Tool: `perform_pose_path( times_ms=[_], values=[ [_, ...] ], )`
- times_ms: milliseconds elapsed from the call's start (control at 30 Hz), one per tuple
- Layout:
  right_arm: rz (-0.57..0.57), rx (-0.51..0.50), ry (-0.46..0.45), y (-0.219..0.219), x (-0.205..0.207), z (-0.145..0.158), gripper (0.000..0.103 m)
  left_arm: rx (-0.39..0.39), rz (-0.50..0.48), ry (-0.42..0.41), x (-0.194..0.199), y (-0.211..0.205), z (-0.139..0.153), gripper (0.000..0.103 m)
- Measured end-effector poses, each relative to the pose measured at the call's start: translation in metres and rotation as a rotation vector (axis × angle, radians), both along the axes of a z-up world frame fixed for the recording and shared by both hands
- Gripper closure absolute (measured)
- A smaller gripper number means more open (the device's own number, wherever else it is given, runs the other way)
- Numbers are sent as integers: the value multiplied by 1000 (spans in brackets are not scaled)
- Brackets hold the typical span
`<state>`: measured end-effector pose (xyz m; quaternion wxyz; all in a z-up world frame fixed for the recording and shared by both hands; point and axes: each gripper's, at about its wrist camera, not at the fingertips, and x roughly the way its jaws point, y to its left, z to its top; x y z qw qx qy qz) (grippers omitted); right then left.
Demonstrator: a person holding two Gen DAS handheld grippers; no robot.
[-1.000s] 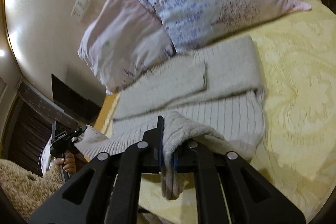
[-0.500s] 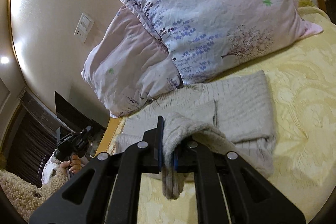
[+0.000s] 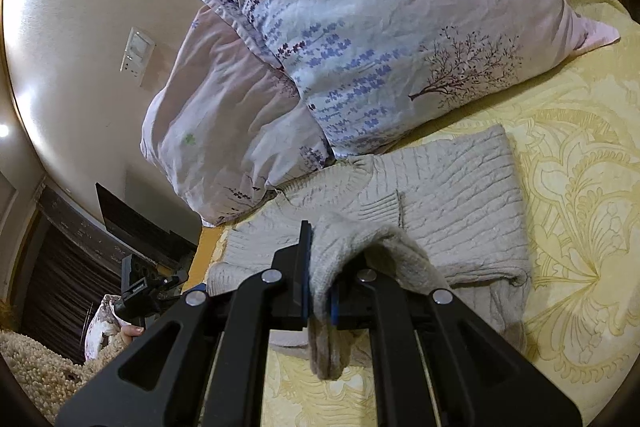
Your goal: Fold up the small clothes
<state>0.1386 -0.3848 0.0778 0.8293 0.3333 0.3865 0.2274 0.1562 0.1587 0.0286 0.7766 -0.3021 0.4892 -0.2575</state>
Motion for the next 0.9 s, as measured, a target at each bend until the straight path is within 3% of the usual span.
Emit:
perform_pose_path(
  times_ms=[100, 200, 267, 300, 467, 900],
  values=[
    [-3, 6, 5, -1, 1, -3, 96, 38, -30, 19, 6, -11, -8, 53],
    [-6, 10, 9, -1, 3, -4, 96, 56, -45, 25, 11, -18, -13, 69],
    [-8, 7, 9, -2, 4, -5, 96, 63, -51, 23, 13, -20, -13, 90],
    [-9, 6, 9, -2, 5, -5, 96, 67, -52, 18, 15, -23, -12, 96],
    [-13, 4, 4, -3, 10, -5, 96, 30, 3, -43, 24, -19, 3, 97],
    [-48, 82, -39, -16, 32, -5, 96, -195, 163, -179, 54, 19, 52, 97]
  ],
)
